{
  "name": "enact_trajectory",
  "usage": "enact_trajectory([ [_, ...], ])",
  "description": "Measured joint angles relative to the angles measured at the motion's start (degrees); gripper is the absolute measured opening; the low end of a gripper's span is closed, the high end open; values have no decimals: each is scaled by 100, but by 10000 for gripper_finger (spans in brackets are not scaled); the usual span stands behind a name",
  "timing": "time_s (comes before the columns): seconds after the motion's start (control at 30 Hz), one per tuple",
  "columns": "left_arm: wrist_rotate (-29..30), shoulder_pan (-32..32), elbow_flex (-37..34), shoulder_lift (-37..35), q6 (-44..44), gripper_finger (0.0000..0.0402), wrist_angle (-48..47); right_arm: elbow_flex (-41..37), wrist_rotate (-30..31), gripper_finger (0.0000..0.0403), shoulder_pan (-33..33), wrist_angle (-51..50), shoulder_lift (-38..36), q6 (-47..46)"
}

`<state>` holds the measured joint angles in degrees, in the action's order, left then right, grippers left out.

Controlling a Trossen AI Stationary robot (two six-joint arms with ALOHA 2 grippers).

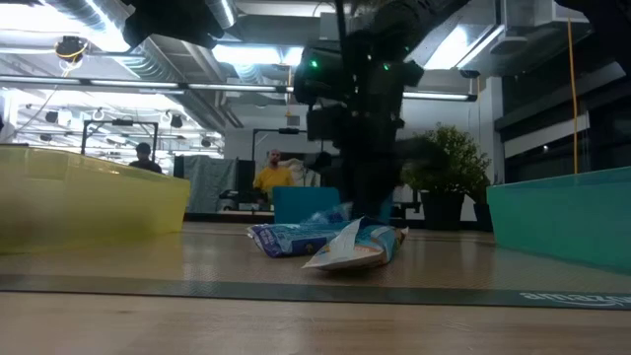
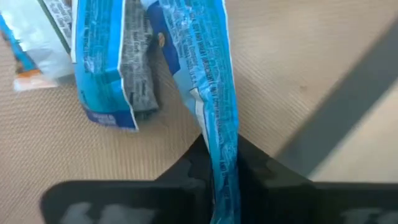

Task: Pick and place Granola Bars by type
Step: Put the blue granola bar into the blue bin

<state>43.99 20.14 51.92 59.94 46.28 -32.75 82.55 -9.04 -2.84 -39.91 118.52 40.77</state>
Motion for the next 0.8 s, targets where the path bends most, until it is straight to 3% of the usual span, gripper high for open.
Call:
enact_trajectory([
  [0.23, -7, 0, 0, 0, -7, 98, -2, 1219, 501, 54, -29, -1263, 0, -37],
  [0.47, -130, 2, 0, 0, -10, 98, -2, 2382, 425, 46, -340, -2645, -176, -1000],
  [0.63, -213, 2, 0, 0, -55, 98, -19, 2380, 164, 30, -581, -3052, -895, -1490],
  [0.8, -210, 2, 0, 0, -159, 98, -22, 2003, 150, 47, -683, -3028, -1834, -1813],
])
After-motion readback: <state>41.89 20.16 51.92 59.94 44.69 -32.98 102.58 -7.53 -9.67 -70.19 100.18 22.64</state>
